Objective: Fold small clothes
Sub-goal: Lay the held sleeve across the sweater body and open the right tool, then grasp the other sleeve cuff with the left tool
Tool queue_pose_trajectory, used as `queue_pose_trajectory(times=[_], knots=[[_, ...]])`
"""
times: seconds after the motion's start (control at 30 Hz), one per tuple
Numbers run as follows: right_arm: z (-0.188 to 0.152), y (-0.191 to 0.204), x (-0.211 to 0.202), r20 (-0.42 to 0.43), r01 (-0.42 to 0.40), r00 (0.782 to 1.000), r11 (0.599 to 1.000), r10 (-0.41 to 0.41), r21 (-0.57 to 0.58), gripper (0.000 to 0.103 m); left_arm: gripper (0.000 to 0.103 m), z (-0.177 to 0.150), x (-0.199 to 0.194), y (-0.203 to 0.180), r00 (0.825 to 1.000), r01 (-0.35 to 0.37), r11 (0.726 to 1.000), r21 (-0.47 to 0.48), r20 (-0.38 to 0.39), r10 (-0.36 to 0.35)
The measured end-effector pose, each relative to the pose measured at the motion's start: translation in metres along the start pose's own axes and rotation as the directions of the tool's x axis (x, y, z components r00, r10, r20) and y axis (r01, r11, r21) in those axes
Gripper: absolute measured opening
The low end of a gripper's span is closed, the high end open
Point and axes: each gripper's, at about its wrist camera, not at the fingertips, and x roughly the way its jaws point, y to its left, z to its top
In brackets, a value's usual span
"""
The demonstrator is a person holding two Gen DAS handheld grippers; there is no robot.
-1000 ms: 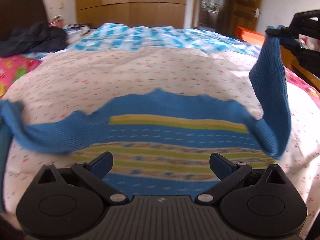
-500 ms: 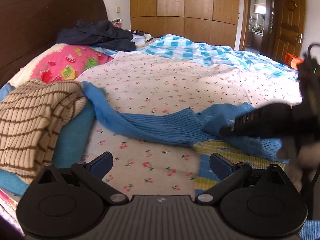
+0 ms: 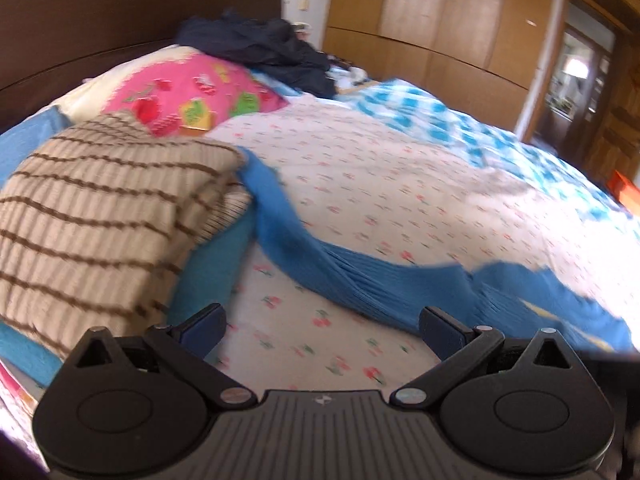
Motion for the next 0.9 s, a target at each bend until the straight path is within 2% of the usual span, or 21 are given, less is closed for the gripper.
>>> queue_pose_trajectory(times=[0.1, 0.23, 0.33, 0.4, 0.47, 0.5, 0.57, 0.6, 0.63, 0.67, 0.73, 0.8, 0.87, 0.9], knots=[[-0.003, -0.001, 0.002, 0.0, 0.007, 1.0, 1.0, -0.007, 0.002, 0.04, 0.101, 0.012, 0.005, 0.007, 1.0, -0.003, 1.0, -0.031, 0.028, 0.004], [-0.006, -0.003, -0.008, 0.037, -0.017, 0.999, 0.999, 0.016, 0.031, 0.041, 0.1, 0.023, 0.021, -0.003, 0.999, -0.004, 0.999, -0.046, 0.046, 0.006], [-0.011, -0.007, -0.019, 0.061, -0.035, 0.998, 0.998, 0.032, 0.053, 0.041, 0.093, 0.032, 0.044, -0.013, 0.998, -0.032, 0.999, -0.041, 0.048, 0.034], [-0.016, -0.011, -0.026, 0.073, -0.046, 0.997, 0.997, 0.041, 0.069, 0.041, 0.084, 0.038, 0.064, -0.014, 0.997, -0.068, 0.996, -0.059, 0.019, 0.069], [-0.02, -0.017, -0.033, 0.085, -0.061, 0.995, 0.994, 0.053, 0.089, 0.041, 0.064, 0.041, 0.087, -0.009, 0.996, -0.087, 0.991, -0.105, -0.023, 0.085], [-0.022, -0.021, -0.036, 0.093, -0.069, 0.994, 0.992, 0.06, 0.103, 0.041, 0.058, 0.042, 0.098, -0.005, 0.994, -0.099, 0.986, -0.133, -0.051, 0.093], [-0.025, -0.028, -0.041, 0.107, -0.083, 0.992, 0.988, 0.07, 0.128, 0.041, 0.039, 0.043, 0.117, 0.002, 0.99, -0.123, 0.977, -0.176, -0.097, 0.107], [-0.026, -0.032, -0.043, 0.113, -0.088, 0.991, 0.986, 0.073, 0.14, 0.041, 0.034, 0.043, 0.123, 0.005, 0.987, -0.135, 0.971, -0.198, -0.11, 0.115], [-0.028, -0.035, -0.045, 0.119, -0.092, 0.99, 0.984, 0.075, 0.152, 0.041, 0.024, 0.043, 0.126, 0.007, 0.988, -0.135, 0.967, -0.218, -0.109, 0.114], [-0.029, -0.039, -0.046, 0.124, -0.095, 0.989, 0.982, 0.075, 0.162, 0.041, 0.015, 0.044, 0.127, 0.008, 0.989, -0.126, 0.963, -0.236, -0.103, 0.104], [-0.032, -0.048, -0.05, 0.136, -0.101, 0.988, 0.978, 0.076, 0.185, 0.041, 0.013, 0.047, 0.123, 0.005, 0.992, -0.109, 0.962, -0.252, -0.088, 0.089], [-0.035, -0.056, -0.055, 0.149, -0.104, 0.986, 0.973, 0.074, 0.205, 0.041, 0.012, 0.052, 0.111, -0.011, 0.997, -0.06, 0.974, -0.219, -0.053, 0.05], [-0.036, -0.064, -0.061, 0.163, -0.103, 0.984, 0.967, 0.066, 0.231, 0.041, 0.012, 0.055, 0.093, -0.039, 0.998, 0.058, 0.988, -0.144, -0.019, -0.061], [-0.037, -0.069, -0.065, 0.173, -0.099, 0.983, 0.965, 0.057, 0.244, 0.041, 0.012, 0.053, 0.083, -0.057, 0.991, 0.133, 0.986, -0.095, -0.013, -0.135]])
